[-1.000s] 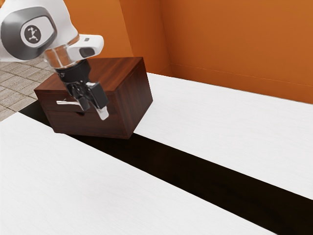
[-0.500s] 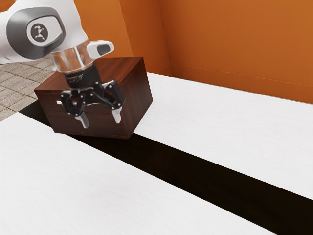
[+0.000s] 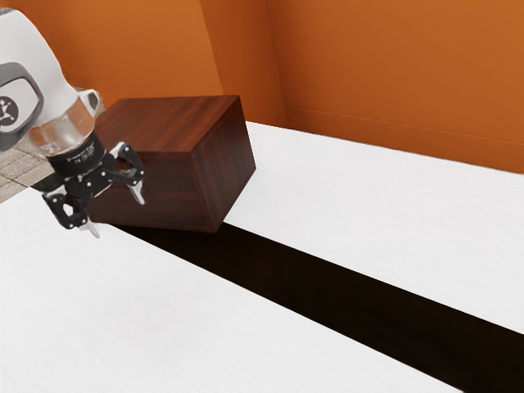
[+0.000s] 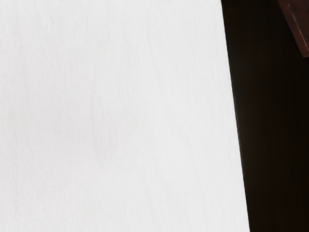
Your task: Pull the drawer handle with one arm to open the drawer
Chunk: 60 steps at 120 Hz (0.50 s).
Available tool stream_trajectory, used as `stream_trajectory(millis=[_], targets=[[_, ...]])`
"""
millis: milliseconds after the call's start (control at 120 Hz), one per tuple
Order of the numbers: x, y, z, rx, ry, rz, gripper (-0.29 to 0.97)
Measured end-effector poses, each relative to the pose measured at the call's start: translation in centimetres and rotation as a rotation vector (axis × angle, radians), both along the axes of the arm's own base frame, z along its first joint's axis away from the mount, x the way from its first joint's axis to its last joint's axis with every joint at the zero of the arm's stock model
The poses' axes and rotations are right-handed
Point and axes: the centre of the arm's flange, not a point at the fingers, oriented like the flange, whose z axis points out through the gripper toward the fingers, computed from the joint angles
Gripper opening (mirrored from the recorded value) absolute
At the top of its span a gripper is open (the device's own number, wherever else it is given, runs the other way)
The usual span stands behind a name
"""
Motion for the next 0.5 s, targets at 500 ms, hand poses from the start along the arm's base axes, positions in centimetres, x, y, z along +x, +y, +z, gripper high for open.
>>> stream_trajectory(millis=[500], targets=[[2.3,8.0,-2.0,0.043,-0.198,0.406,0.6]])
